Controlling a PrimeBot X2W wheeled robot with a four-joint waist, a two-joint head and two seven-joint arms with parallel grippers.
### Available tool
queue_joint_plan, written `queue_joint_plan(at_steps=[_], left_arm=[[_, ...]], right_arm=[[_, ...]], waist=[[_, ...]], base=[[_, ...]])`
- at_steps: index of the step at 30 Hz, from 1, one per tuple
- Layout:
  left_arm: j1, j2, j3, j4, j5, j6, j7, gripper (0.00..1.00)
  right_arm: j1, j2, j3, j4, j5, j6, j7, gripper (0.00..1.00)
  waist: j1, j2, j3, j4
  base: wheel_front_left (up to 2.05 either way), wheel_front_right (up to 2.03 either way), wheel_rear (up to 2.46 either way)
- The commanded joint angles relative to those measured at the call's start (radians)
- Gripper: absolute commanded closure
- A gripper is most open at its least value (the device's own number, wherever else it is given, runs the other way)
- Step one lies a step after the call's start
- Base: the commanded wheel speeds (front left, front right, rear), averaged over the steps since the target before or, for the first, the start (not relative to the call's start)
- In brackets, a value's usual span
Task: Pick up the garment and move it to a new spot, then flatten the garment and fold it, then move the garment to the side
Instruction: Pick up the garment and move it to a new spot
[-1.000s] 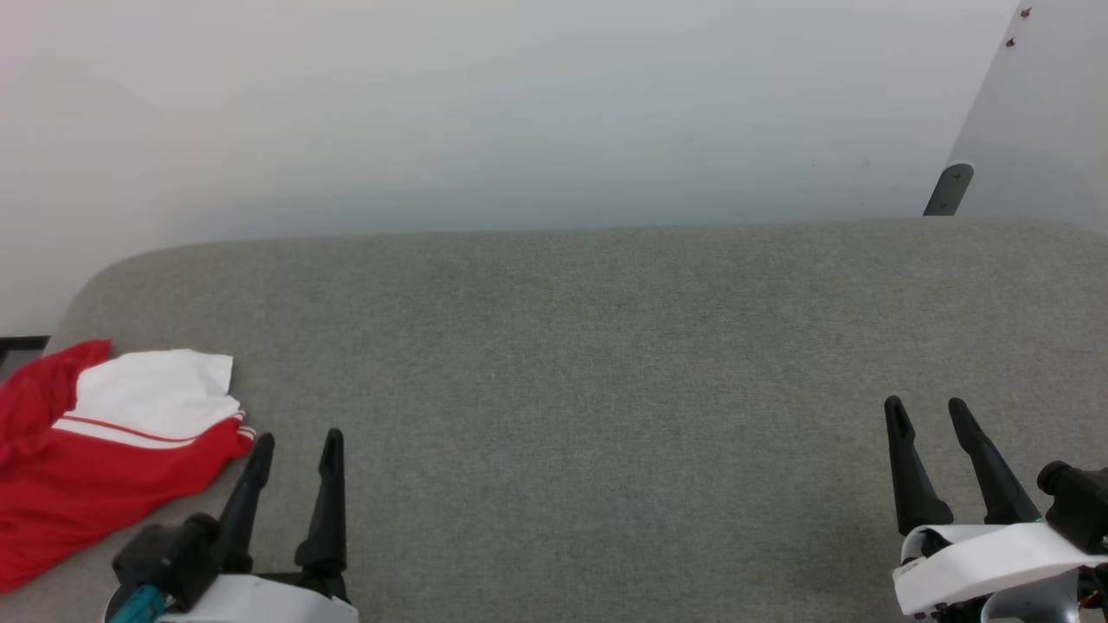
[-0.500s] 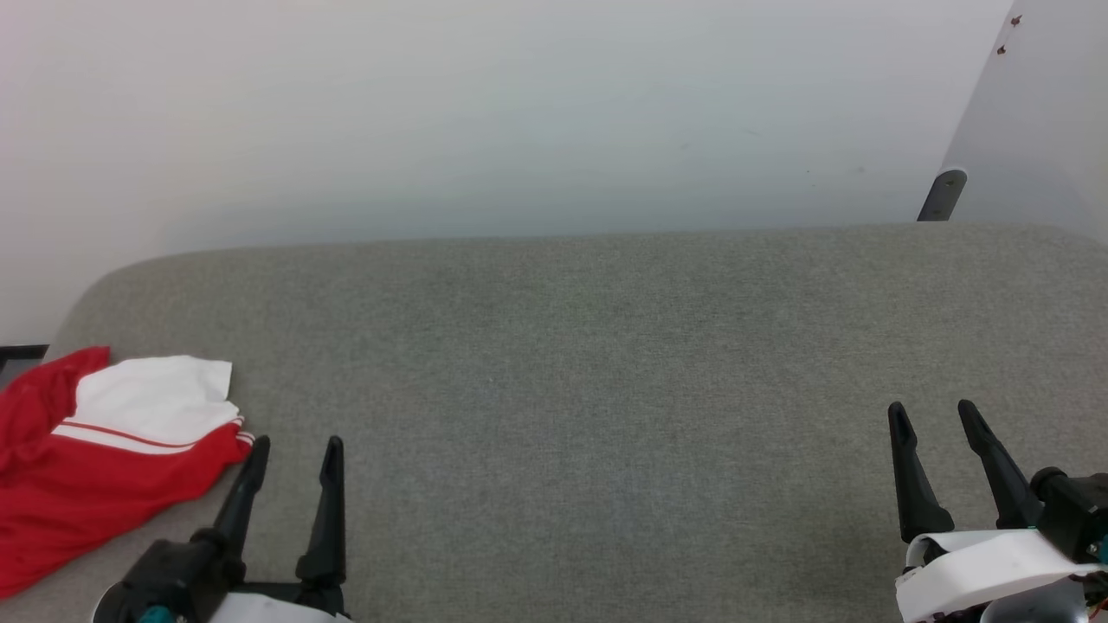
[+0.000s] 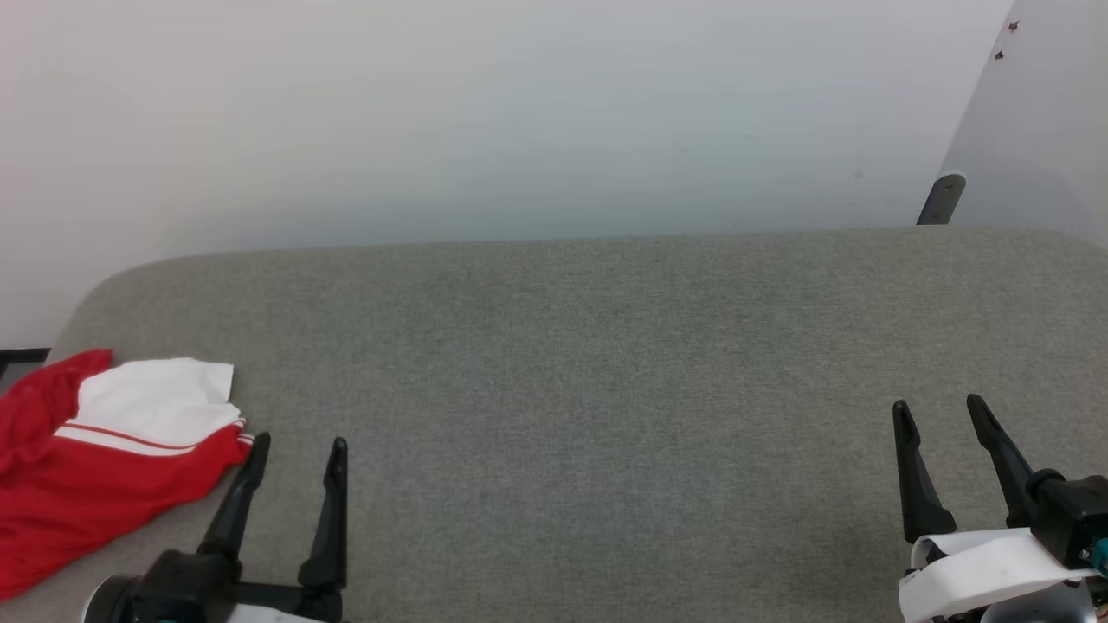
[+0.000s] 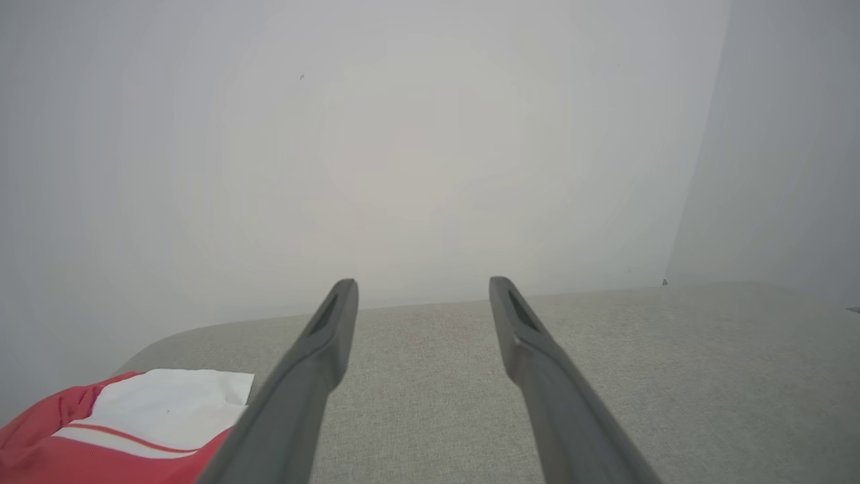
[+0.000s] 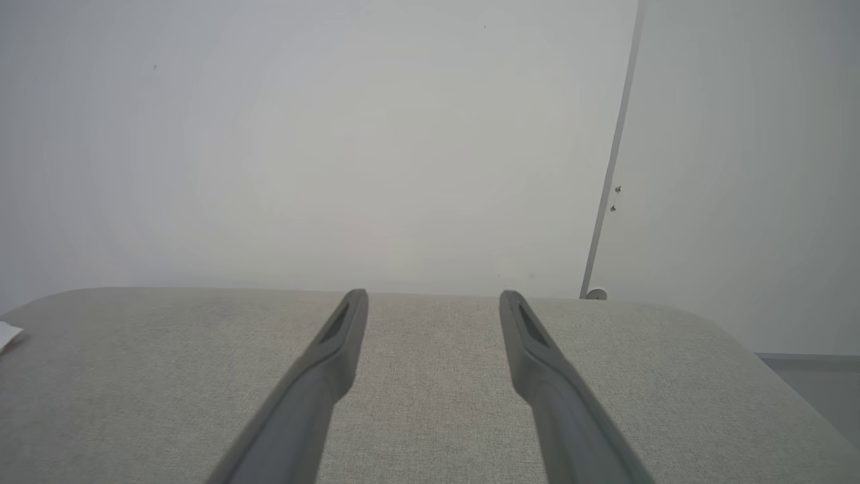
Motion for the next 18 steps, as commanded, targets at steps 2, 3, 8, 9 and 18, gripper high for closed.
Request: queue_joint_plan(at_steps=[2,3,8,9,18], left_arm=[[0.011,0.0,0.004,-0.001,0.005,-0.006,-0.002,0.0],[0.01,-0.001,0.005,0.0,0.005,-0.007,-0.002,0.0],[0.009,-0.003,0.007,0.004,0.005,-0.012,-0.002,0.0],[0.009,-0.004,0.007,0.005,0.005,-0.013,-0.002,0.0],[0.001,-0.01,0.013,0.017,-0.017,-0.007,0.002,0.0]], right_arm=[[0.011,0.002,-0.002,-0.004,-0.006,0.003,-0.001,0.0],[0.011,0.003,-0.003,-0.004,-0.006,0.003,-0.001,0.0],[0.011,0.004,-0.006,-0.003,-0.007,0.003,-0.002,0.0],[0.012,0.005,-0.006,-0.004,-0.007,0.003,-0.002,0.0],[0.018,0.007,-0.016,-0.006,-0.005,0.003,-0.006,0.0]], waist=[[-0.0001,0.0,0.0,0.0],[-0.0001,0.0,0.0,0.0],[-0.0001,0.0,0.001,0.0],[-0.0001,0.0,0.001,-0.001],[-0.0001,0.0,0.0,0.018]], base=[[0.0,0.0,0.0],[0.0,0.0,0.0],[0.0,0.0,0.0],[0.0,0.0,0.0],[0.0,0.0,0.0]])
